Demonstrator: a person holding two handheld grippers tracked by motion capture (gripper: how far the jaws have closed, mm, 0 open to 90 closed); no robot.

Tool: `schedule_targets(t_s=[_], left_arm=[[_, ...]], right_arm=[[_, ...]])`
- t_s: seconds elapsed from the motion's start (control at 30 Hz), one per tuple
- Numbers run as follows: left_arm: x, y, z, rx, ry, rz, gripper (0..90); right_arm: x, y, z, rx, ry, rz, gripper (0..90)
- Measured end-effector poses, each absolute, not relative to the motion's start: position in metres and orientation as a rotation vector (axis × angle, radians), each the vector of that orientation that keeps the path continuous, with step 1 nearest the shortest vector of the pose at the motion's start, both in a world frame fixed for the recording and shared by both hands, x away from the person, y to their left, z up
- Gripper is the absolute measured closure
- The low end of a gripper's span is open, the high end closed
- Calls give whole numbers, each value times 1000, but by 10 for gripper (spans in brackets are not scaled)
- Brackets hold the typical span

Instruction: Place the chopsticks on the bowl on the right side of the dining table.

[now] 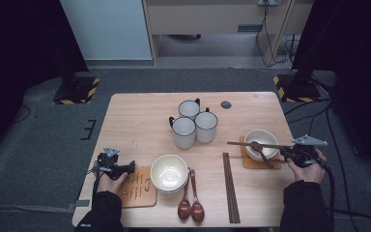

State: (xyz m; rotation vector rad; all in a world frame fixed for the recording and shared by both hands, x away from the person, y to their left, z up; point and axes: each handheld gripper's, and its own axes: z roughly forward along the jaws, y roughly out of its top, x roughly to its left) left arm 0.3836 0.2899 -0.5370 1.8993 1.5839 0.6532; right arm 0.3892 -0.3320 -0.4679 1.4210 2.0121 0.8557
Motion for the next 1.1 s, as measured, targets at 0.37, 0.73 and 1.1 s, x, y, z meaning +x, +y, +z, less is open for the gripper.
schedule_targets(t_s=[0.37, 0.73, 1.1], left_arm=[[384, 290, -537, 1899, 1584, 653, 0], [384, 290, -537, 1900, 1584, 653, 0], [384, 290, -537, 1899, 1584, 653, 0]], right_arm=[[394, -333, -468, 1413, 2012, 846, 749], [397, -334, -469, 1412, 2007, 838, 738], [396, -334, -466, 1415, 1995, 853, 727]])
